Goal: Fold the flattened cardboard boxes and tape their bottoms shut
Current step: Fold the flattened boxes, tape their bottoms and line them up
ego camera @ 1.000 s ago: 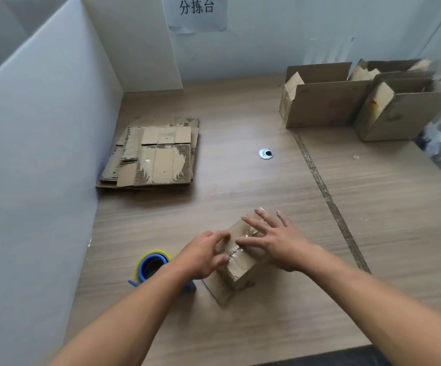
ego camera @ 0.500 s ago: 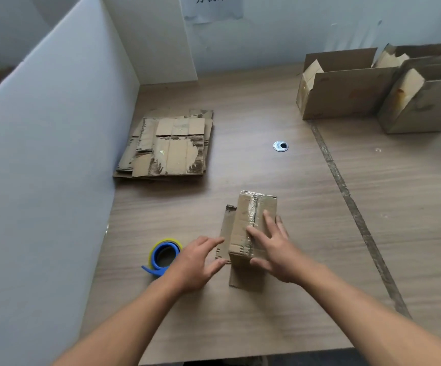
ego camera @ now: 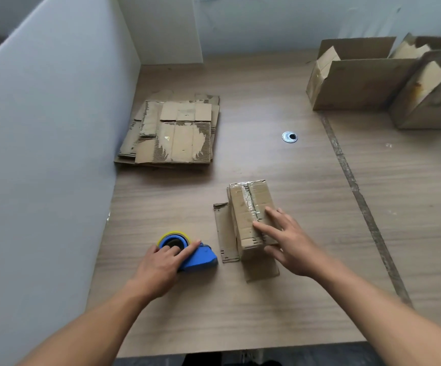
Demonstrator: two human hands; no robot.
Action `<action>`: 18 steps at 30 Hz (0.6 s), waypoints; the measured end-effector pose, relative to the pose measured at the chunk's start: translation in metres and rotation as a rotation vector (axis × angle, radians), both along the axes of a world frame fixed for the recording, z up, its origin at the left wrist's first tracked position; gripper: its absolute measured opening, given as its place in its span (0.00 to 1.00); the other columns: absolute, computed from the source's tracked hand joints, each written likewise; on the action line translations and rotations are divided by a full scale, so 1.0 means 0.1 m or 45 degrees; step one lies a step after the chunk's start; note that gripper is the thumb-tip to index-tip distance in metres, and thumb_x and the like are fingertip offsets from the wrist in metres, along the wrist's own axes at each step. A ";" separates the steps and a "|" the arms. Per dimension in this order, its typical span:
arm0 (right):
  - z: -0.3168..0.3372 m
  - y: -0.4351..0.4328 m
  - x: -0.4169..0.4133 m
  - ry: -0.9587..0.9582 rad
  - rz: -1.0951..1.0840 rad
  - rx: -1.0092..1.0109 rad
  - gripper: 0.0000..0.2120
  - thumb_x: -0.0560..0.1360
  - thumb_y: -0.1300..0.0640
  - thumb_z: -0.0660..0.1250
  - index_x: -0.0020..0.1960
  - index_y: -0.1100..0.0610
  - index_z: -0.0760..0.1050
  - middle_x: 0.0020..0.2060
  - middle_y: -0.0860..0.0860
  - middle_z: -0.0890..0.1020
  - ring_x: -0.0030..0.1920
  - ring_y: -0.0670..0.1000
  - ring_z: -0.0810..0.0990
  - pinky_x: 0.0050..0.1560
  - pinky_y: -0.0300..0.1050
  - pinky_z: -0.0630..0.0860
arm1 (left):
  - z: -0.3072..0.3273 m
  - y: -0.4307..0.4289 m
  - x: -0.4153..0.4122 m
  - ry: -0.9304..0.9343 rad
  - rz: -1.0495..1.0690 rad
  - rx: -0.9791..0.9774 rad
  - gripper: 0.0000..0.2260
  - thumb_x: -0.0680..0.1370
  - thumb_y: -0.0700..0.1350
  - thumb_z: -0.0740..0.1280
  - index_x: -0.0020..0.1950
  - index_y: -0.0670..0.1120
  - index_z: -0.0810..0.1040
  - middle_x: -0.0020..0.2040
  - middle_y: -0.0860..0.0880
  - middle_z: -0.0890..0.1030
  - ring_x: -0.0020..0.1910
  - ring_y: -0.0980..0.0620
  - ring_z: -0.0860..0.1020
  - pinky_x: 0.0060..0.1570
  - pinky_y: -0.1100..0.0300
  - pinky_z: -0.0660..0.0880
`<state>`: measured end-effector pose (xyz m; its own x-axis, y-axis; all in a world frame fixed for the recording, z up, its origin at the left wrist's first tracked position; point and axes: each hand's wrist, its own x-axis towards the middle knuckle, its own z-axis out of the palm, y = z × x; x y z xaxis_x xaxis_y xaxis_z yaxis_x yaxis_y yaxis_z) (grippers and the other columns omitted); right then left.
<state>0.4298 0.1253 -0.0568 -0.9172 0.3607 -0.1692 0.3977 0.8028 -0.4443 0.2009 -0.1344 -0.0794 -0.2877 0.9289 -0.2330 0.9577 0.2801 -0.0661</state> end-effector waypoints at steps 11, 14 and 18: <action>-0.10 -0.12 0.01 0.121 -0.120 -0.038 0.28 0.76 0.54 0.70 0.75 0.46 0.69 0.79 0.56 0.58 0.78 0.61 0.55 0.78 0.53 0.52 | -0.10 -0.04 0.18 -0.038 0.037 0.171 0.42 0.70 0.41 0.55 0.80 0.60 0.42 0.32 0.52 0.68 0.26 0.49 0.69 0.30 0.56 0.70; -0.09 -0.17 0.00 0.106 -0.165 -0.051 0.27 0.76 0.54 0.69 0.74 0.47 0.70 0.79 0.56 0.58 0.79 0.60 0.54 0.77 0.59 0.56 | -0.04 0.02 0.17 -0.062 0.027 0.148 0.45 0.65 0.41 0.65 0.80 0.58 0.54 0.30 0.53 0.67 0.23 0.50 0.67 0.28 0.59 0.70; 0.09 -0.22 -0.04 0.355 -0.192 0.075 0.22 0.75 0.48 0.64 0.68 0.50 0.76 0.73 0.57 0.69 0.75 0.62 0.63 0.72 0.61 0.64 | 0.11 0.03 0.22 -0.130 -0.033 0.249 0.44 0.67 0.52 0.77 0.79 0.54 0.60 0.33 0.55 0.70 0.26 0.51 0.67 0.28 0.62 0.69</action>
